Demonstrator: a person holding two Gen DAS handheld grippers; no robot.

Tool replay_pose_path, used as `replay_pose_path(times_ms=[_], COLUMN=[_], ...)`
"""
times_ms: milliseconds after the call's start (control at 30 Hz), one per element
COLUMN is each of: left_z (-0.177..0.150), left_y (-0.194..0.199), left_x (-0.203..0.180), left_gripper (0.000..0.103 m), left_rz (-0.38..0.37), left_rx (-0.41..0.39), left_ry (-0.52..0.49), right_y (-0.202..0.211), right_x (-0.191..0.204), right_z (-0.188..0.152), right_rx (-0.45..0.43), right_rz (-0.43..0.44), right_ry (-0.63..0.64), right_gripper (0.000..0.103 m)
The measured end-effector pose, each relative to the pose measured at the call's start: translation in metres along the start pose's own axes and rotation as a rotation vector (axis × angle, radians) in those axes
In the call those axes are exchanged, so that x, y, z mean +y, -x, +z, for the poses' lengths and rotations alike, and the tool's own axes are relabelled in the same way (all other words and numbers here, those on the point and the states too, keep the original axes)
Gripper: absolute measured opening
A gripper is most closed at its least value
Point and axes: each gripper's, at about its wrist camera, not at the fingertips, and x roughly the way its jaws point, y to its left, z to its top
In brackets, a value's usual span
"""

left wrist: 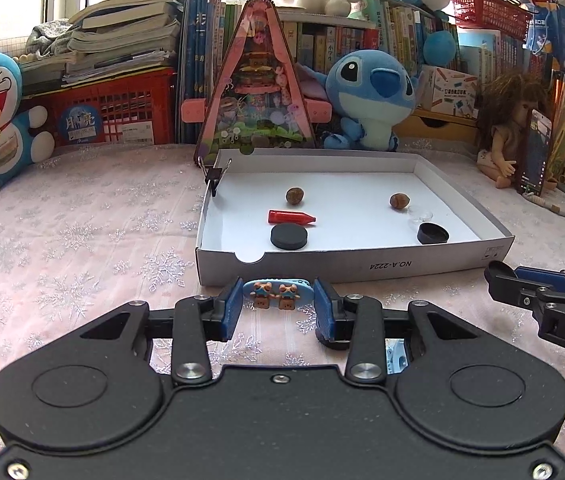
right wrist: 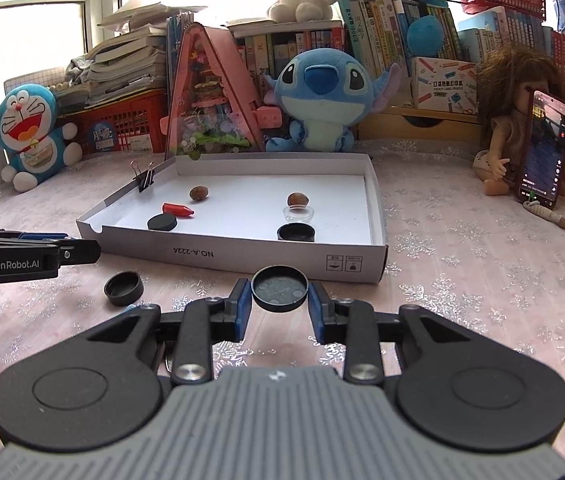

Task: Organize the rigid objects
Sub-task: 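Carry the blue hair clip with the left gripper while the right carries the black lid into the tray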

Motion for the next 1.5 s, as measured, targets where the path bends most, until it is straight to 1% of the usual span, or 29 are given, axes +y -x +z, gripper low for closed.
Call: replay_pose_path(times_ms=[200, 467, 533, 667, 833, 1000, 1133, 1200, 1300, 1400, 1500], left_z=[0.003, 0.012, 0.017, 0.03, 0.049, 0.069, 0.084, 0.092, 0.101, 0.107, 0.11], left_y=[0.005, 0.008, 0.008, 0.007, 0.0, -0.019, -0.039, -0.052, -0.071, -0.086, -0.101], left_x=[0.003, 0.003, 0.002, 0.004, 0.002, -0.001, -0.004, -0.005, -0.006, -0.009, -0.011], left_gripper=[0.036, 0.036, 0.036, 0.036, 0.036, 0.036, 0.036, 0.036, 0.036, 0.036, 0.036], left_rz=[-0.012, -0.034, -0.031, -0.047, -0.06, -0.083, -0.104, -0.108, -0.091, -0.069, -0.051], left_rx=[-0.01, -0.009, -0.015, -0.011, -0.029, -0.04, -0.057, -0.045, -0.018, -0.014, 0.002], left_ry=[0.009, 0.014, 0.01, 0.031, 0.013, 0.01, 0.002, 0.007, 0.017, 0.01, 0.009], right_y=[0.003, 0.006, 0.006, 0.004, -0.002, -0.019, -0.036, -0.045, -0.058, -0.072, -0.087], right_x=[-0.002, -0.007, -0.008, -0.014, -0.017, -0.02, -0.021, -0.023, -0.024, -0.025, -0.027], right_z=[0.004, 0.012, 0.015, 0.027, 0.041, 0.055, 0.063, 0.068, 0.076, 0.082, 0.086], right_rx=[-0.006, -0.005, -0.006, -0.014, -0.029, -0.033, -0.034, -0.027, -0.011, -0.003, 0.011], right_rz=[-0.009, -0.017, -0.021, -0.02, -0.023, -0.014, -0.018, -0.015, -0.013, -0.02, -0.018], right_ry=[0.009, -0.012, -0.004, -0.02, -0.011, -0.02, -0.005, -0.006, -0.01, -0.001, -0.023], right_gripper=[0.035, 0.035, 0.035, 0.035, 0.035, 0.035, 0.035, 0.035, 0.035, 0.035, 0.035])
